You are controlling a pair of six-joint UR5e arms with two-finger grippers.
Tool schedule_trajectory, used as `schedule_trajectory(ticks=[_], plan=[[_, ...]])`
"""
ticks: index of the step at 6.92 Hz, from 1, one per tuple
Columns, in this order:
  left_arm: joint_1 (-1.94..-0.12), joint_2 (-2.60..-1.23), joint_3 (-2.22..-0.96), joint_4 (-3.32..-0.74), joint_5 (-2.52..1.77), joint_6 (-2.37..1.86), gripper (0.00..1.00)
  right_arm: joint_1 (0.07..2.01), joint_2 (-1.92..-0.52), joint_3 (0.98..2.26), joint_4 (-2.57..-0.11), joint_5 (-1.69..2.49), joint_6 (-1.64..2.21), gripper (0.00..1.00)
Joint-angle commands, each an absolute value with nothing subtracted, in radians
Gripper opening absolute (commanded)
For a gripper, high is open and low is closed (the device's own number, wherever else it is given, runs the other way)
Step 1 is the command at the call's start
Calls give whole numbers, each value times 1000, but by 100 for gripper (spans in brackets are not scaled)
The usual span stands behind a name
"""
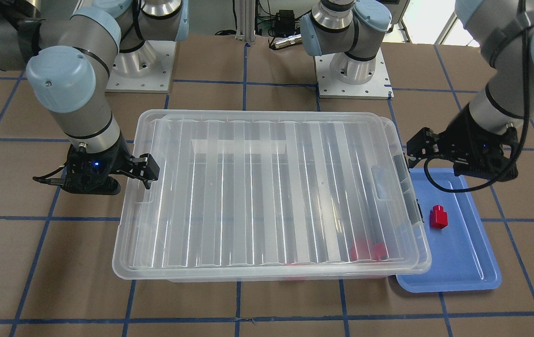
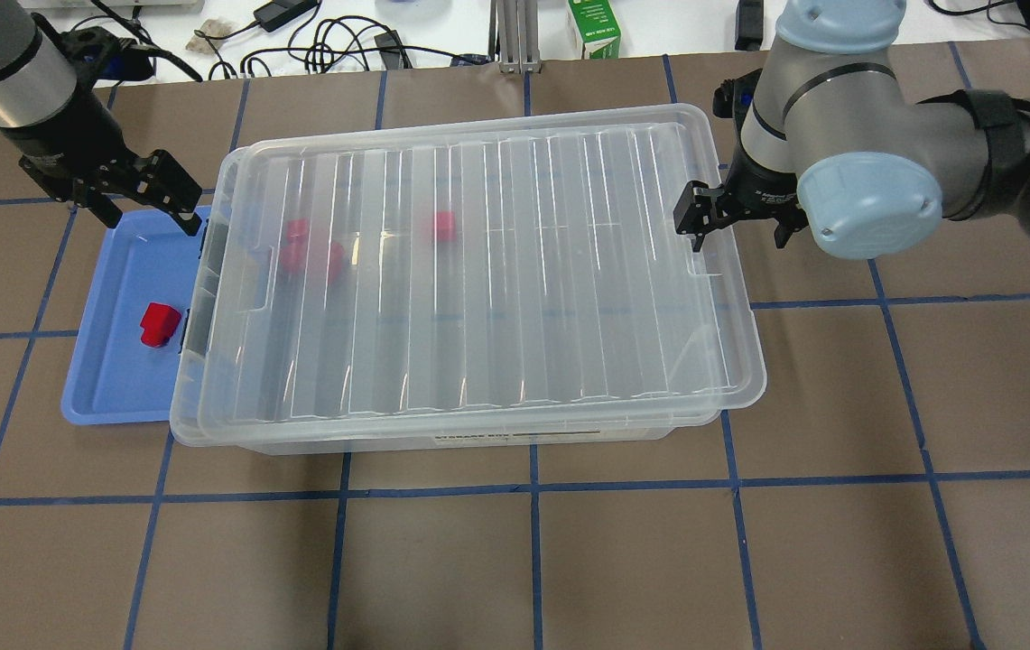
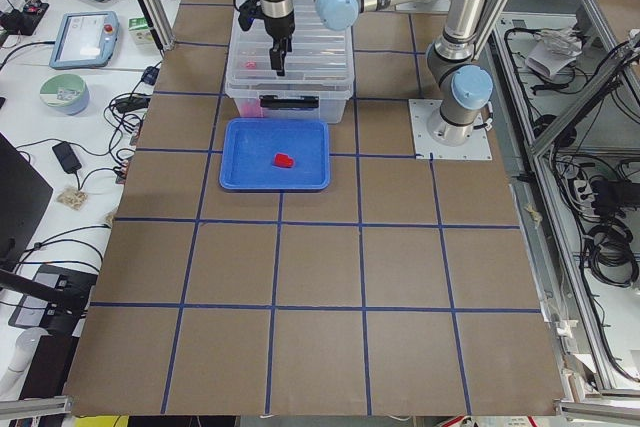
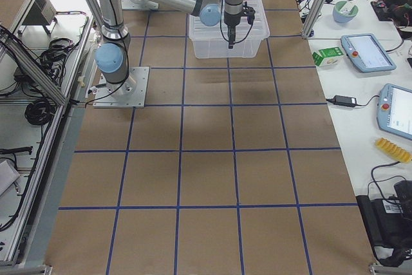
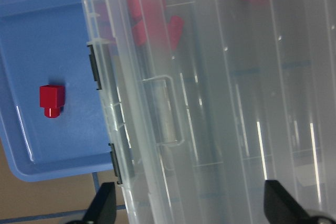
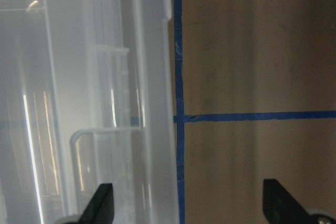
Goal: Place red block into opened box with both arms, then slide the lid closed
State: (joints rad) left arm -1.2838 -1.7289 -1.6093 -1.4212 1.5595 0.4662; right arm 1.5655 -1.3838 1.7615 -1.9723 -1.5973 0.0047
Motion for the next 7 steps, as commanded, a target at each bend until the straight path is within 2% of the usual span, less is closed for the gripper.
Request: schedule_trajectory(ticks=[1, 5, 7], plan=[[-1186, -1839, -1689, -1233, 1539, 611, 100, 1473, -1387, 1763, -1968, -1597, -67, 100], [-1144, -1948, -1715, -1164, 1542, 724, 100, 1318, -1387, 1760, -1959, -1594, -195, 100], [-1099, -1965, -1801, -1054, 1543, 744, 100, 1296, -1387, 1753, -1957, -1598, -198, 100]])
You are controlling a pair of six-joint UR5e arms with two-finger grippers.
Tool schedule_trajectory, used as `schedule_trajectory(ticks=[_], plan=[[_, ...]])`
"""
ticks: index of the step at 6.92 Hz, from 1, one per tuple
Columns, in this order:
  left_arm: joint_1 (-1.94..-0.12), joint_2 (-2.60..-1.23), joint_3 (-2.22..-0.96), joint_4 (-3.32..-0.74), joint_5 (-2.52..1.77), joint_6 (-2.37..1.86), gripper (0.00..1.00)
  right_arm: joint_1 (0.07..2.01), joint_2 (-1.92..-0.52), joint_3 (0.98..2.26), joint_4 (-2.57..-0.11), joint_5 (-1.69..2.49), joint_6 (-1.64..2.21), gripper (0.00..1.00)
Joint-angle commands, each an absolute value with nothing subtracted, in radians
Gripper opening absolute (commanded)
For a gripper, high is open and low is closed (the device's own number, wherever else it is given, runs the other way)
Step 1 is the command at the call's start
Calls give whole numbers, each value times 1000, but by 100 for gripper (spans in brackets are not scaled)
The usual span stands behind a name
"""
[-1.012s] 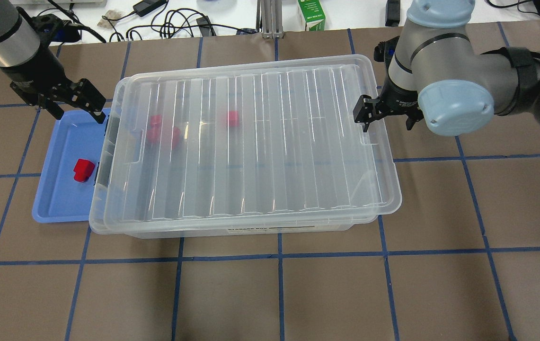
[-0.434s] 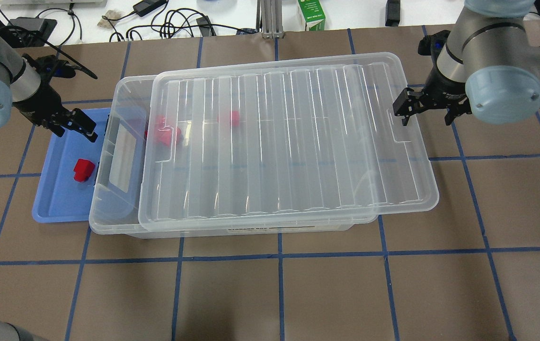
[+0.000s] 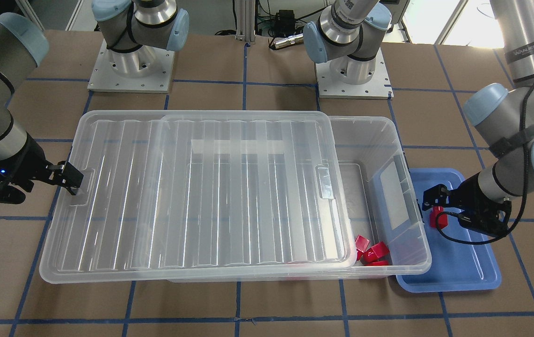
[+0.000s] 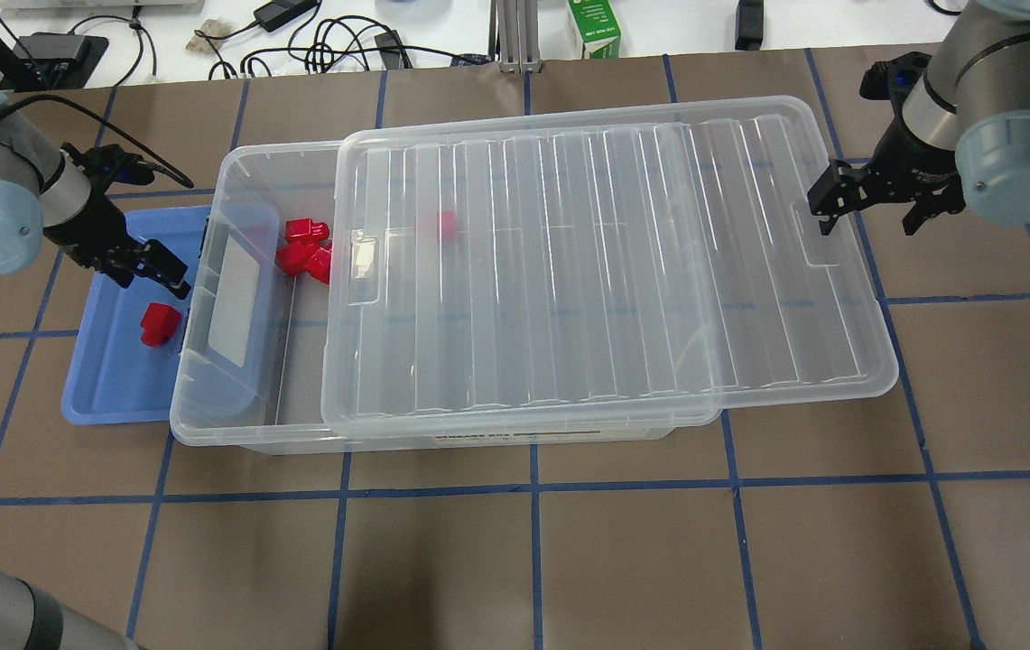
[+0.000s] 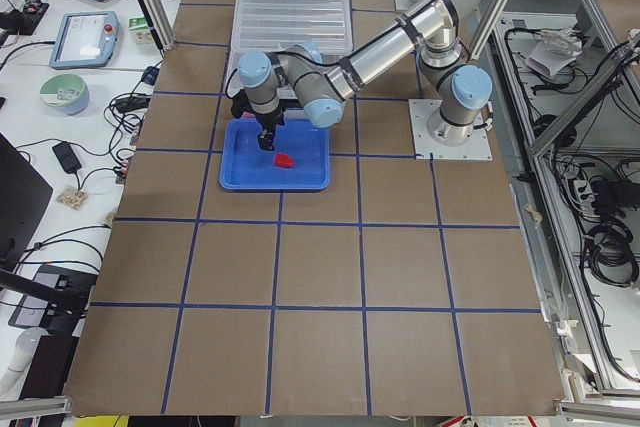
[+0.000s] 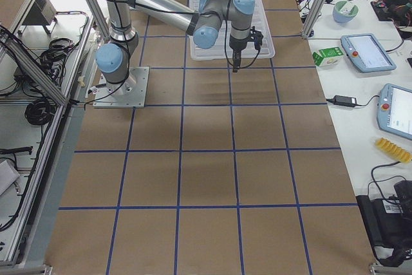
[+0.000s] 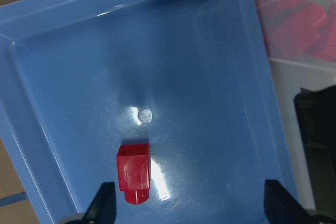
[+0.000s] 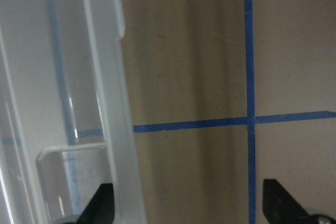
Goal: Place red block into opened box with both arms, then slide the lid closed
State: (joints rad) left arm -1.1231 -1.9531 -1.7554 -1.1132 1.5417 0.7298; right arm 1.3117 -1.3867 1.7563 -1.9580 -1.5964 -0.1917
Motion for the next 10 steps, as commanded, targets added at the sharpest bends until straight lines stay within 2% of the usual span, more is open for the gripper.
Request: schedule_trajectory(ticks=[1, 4, 5, 6, 7, 8, 9, 10], plan=[[-1082, -1970, -1833, -1042, 1548, 727, 100, 1287, -1387, 1752, -1957, -1601, -199, 100], [-1081, -1996, -1864, -947, 1552, 656, 99, 1261, -1393, 1752, -1959, -1617, -233, 100], [-1081, -2009, -1865, -916, 1555, 655, 92, 1246, -1393, 1752, -1959, -1627, -233, 100], [-1084, -2011, -1873, -899, 1554, 635, 79, 1241, -1394, 1752, -1957, -1629, -235, 100], [-1083, -2019, -1873, -872, 1562, 647, 44, 1241, -1405, 1752, -1956, -1628, -233, 100], [-1083, -2017, -1870, -871, 1572, 646, 17, 1247, -1432, 1749, -1947, -1623, -229, 100], [-1085, -2005, -1867, -874, 1575, 644, 3, 1261, -1463, 1734, -1930, -1611, -219, 100], [-1089, -1987, -1864, -893, 1575, 640, 1, 1310, -1536, 1645, -1792, -1585, -209, 100]])
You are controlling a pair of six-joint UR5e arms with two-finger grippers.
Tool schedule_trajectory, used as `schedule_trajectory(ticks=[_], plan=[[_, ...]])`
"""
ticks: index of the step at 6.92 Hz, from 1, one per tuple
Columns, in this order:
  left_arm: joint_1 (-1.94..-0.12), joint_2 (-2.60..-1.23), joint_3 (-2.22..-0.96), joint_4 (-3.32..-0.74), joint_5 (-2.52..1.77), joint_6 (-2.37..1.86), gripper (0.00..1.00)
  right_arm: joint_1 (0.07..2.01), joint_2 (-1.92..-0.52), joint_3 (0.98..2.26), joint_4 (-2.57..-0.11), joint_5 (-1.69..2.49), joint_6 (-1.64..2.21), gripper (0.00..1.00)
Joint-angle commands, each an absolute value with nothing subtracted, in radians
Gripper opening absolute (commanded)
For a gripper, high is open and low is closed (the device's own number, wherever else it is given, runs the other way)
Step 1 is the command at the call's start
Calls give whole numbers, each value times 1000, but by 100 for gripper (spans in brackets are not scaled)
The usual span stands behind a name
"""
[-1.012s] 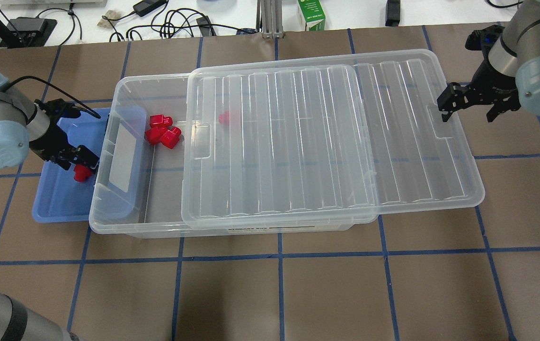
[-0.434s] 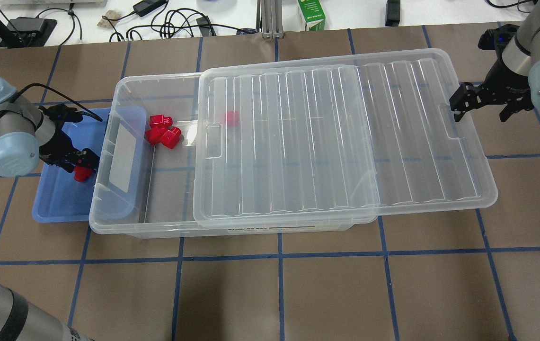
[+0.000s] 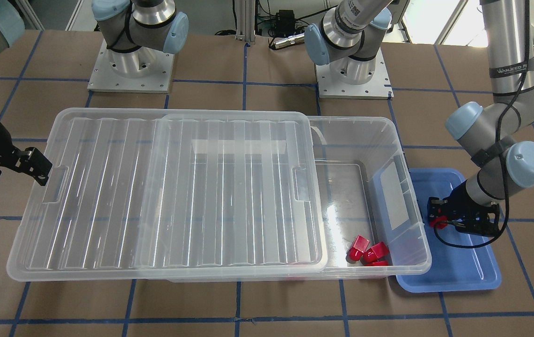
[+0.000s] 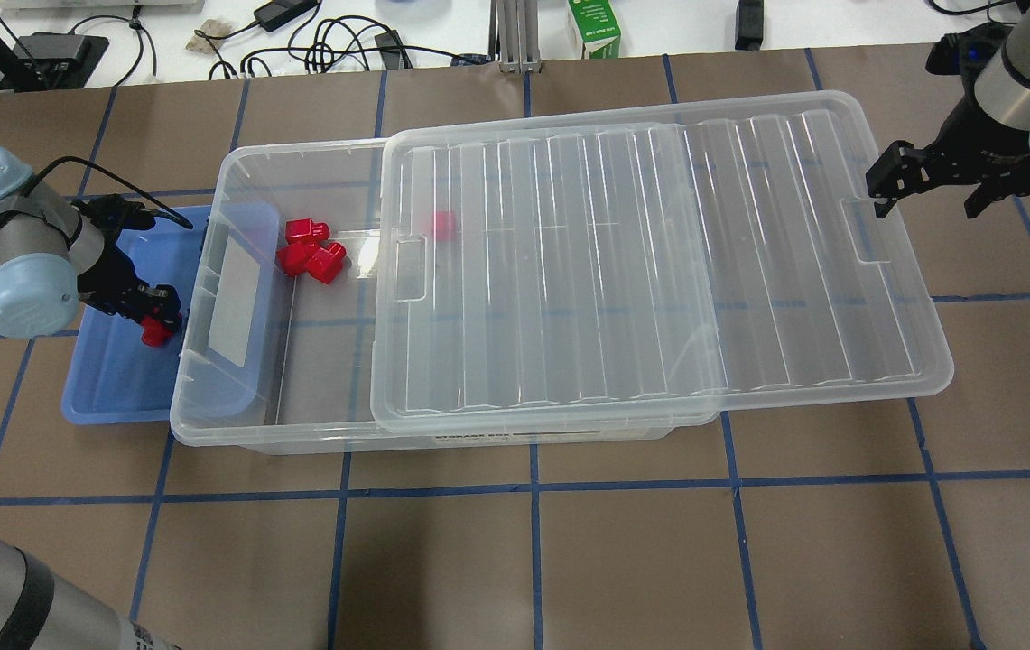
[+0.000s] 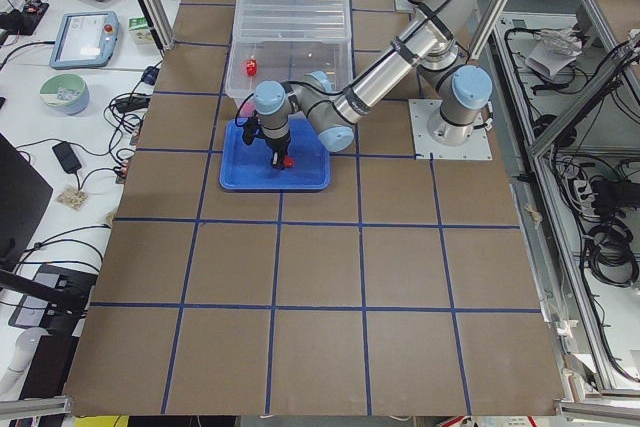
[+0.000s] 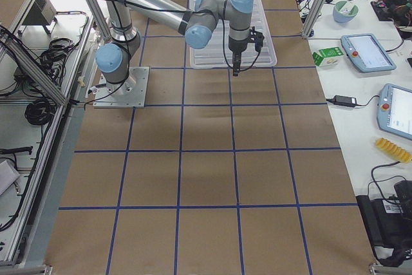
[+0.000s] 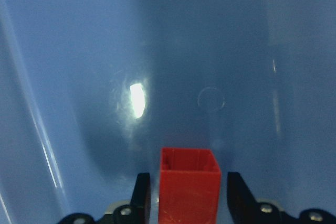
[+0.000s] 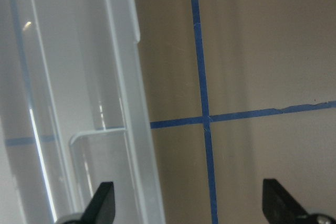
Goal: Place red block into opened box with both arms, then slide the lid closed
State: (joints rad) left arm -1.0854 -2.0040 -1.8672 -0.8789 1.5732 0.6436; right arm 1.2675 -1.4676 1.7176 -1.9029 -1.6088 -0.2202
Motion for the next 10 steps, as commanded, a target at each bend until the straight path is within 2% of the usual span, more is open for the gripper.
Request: schedule_trajectory(ticks=[1, 3, 4, 5, 7, 10], plan=[[-1097, -1956, -1852, -958, 1575, 635, 1, 1359, -1555, 1558, -1685, -1583, -163, 100], [-1107, -1843, -1662, -1323, 1560, 621, 1, 1522, -1568, 1442, -1534, -1582, -12, 100], [-1162, -1801, -1560, -1476, 1560, 523, 1, 1581, -1551, 1466, -1528, -1577, 68, 100], [-1289, -1784, -1507, -1514, 1565, 376, 1, 1636, -1543, 1485, -1540, -1578, 78, 100], [-1493, -1772, -1541, -1481, 1557, 191, 1, 1644, -1545, 1491, -1542, -1582, 80, 100], [-1506, -1789, -1736, -1267, 1559, 153, 1, 1644, -1543, 1491, -1542, -1583, 78, 100]])
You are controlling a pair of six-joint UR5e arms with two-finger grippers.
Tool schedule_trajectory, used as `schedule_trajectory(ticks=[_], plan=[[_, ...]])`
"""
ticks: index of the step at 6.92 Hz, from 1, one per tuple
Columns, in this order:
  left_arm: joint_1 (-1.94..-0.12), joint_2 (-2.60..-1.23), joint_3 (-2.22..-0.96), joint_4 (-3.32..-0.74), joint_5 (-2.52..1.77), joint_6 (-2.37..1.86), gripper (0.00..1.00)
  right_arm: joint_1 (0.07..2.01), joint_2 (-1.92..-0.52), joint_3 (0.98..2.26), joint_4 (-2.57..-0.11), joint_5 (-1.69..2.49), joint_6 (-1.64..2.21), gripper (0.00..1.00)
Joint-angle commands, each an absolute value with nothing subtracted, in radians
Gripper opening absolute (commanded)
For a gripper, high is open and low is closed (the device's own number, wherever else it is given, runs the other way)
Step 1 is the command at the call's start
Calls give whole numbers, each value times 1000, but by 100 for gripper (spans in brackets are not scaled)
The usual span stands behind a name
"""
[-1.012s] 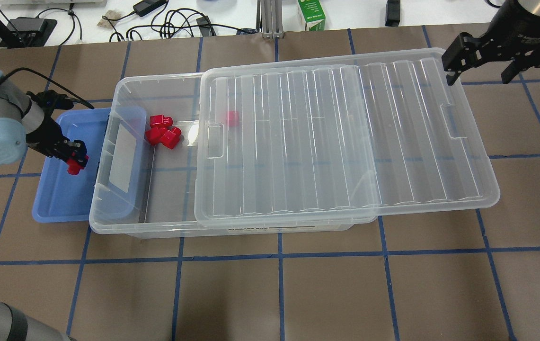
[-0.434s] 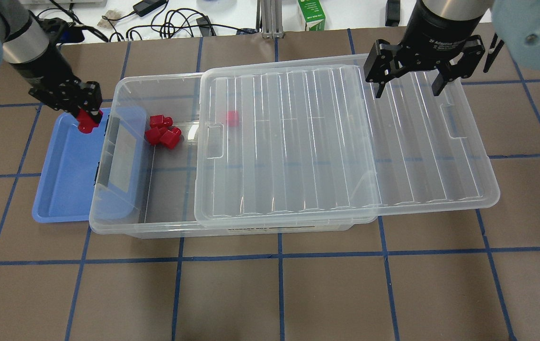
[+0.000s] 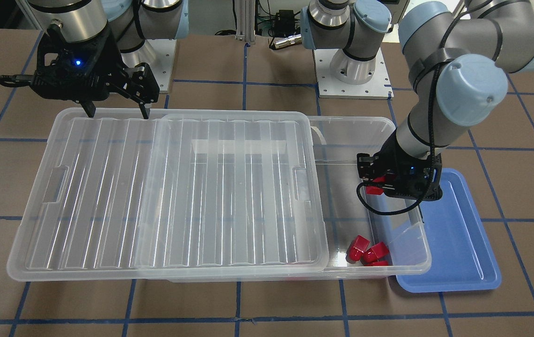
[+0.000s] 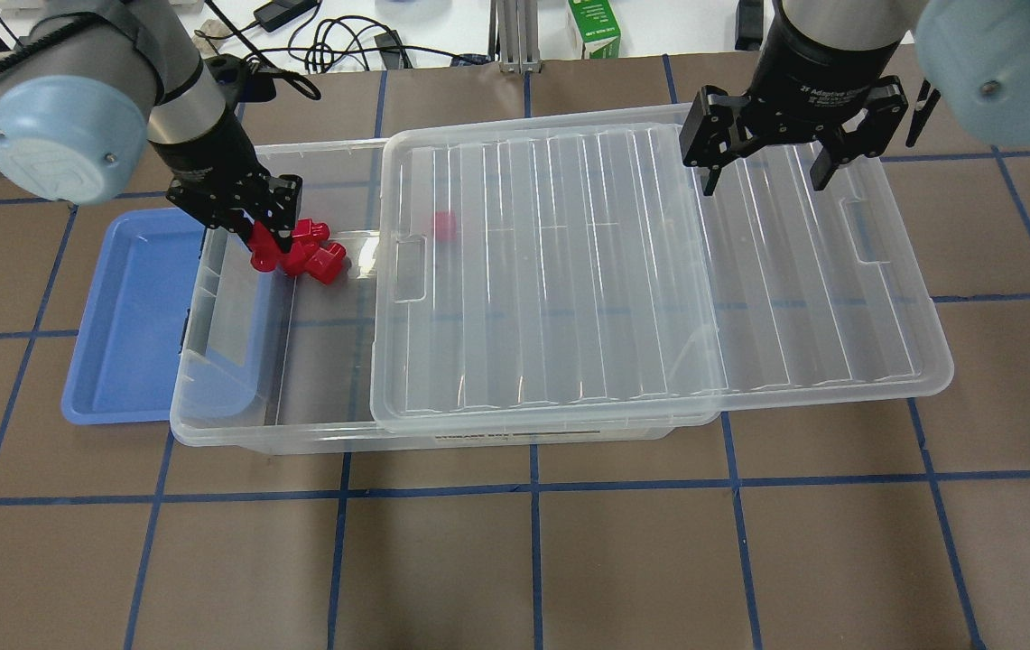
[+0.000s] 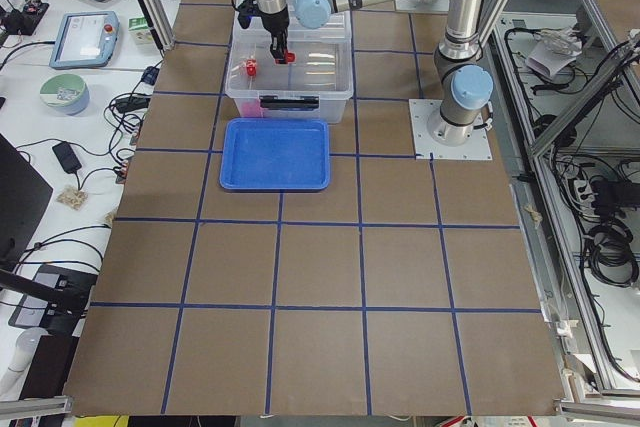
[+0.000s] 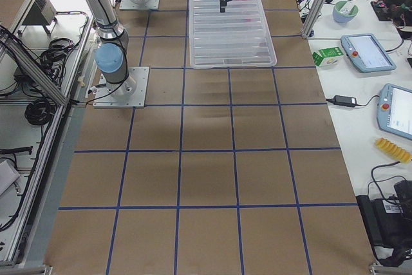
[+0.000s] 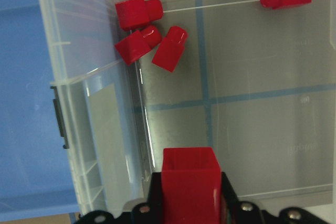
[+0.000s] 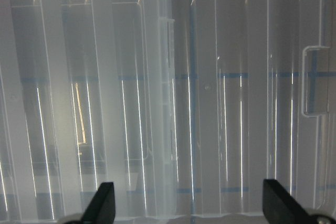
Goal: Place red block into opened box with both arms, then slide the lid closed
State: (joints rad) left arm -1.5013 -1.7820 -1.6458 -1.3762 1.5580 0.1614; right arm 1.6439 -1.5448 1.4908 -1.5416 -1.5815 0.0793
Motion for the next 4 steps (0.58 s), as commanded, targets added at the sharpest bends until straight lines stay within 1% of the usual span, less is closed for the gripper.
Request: schedule_trajectory(ticks=[1, 4], plan=[[-1506, -1787, -1797, -1215, 1559, 143, 1, 1644, -1546, 1491, -1540, -1589, 75, 100], [-1496, -1802, -1919, -1105, 1559, 141, 2, 1644, -1545, 1491, -1540, -1592, 80, 100]])
